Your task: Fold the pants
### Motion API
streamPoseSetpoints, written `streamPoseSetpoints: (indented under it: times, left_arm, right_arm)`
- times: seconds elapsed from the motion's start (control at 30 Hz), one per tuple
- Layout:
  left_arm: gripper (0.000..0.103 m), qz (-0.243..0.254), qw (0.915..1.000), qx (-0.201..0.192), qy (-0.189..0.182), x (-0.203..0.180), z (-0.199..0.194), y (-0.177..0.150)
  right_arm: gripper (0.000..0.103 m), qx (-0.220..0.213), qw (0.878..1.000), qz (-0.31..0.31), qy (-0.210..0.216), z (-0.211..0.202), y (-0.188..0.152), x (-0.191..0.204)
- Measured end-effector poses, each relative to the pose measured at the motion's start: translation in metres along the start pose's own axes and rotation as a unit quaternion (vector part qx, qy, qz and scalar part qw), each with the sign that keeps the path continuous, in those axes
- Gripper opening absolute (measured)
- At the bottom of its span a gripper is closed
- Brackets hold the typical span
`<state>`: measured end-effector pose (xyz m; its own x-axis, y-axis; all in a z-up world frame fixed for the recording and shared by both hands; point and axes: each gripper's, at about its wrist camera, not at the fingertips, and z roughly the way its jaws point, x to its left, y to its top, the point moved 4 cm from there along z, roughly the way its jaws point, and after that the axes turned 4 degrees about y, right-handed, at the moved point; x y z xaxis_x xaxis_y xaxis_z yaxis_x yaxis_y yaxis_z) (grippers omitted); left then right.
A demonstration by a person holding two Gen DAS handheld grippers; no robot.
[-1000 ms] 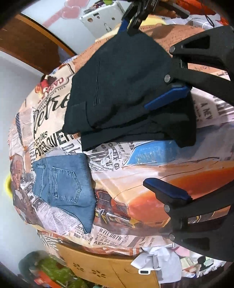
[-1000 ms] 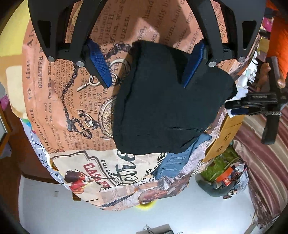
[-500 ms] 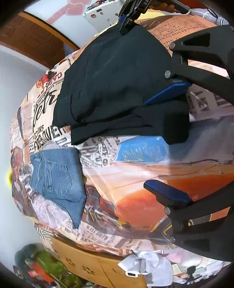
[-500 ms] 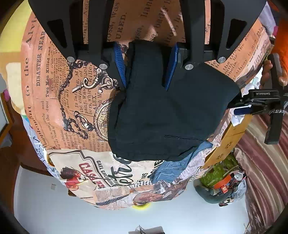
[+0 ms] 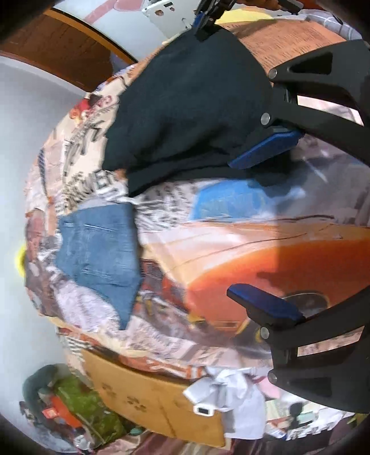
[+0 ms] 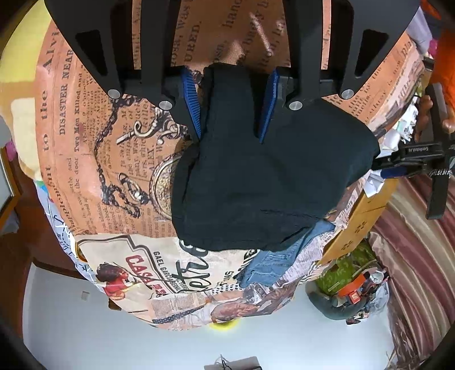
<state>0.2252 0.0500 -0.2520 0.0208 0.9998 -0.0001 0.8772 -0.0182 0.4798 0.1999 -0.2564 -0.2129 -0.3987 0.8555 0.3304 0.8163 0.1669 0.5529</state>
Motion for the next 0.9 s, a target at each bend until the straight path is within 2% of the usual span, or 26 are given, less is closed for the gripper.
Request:
streamPoseSetpoints:
  times: [0.13,0.23,0.33,0.5,0.63,0.73,0.8,0.9]
  left_arm:
    - [0.085,0.008,0.9996,-0.023,-0.014,-0.013,-0.007,0.031]
    - [0.087,0.02,0.9992,-0.033,-0.013,-0.027,-0.003,0.055]
    - [0.087,0.031,0.9986,-0.037,-0.02,-0.046,0.008,0.081]
    - [0.087,0.048,0.9979,-0.035,-0.025,-0.068,0.034,0.109]
    - [0.087,0.056,0.9975,-0.015,-0.04,-0.082,0.061,0.122]
    - [0.08,0.067,0.9962,0.002,-0.056,-0.093,0.078,0.126]
    - [0.068,0.076,0.9954,0.017,-0.056,-0.099,0.09,0.127]
    - [0.059,0.075,0.9949,0.035,-0.058,-0.101,0.106,0.126]
  right_arm:
    - [0.036,-0.009,1.0,0.022,0.012,-0.011,0.015,-0.007]
    - [0.036,-0.036,0.999,0.016,0.006,-0.02,0.032,-0.012]
    - [0.036,-0.044,0.999,0.008,0.0,-0.018,0.048,-0.015]
    - [0.039,-0.034,0.999,-0.011,-0.009,0.002,0.07,-0.024]
    - [0.039,-0.009,1.0,-0.009,-0.005,0.032,0.082,-0.035]
    - [0.039,0.004,1.0,-0.006,0.003,0.048,0.088,-0.043]
    - [0.039,0.012,1.0,-0.002,0.01,0.06,0.092,-0.047]
    - [0.039,0.031,0.999,-0.004,0.017,0.077,0.095,-0.05]
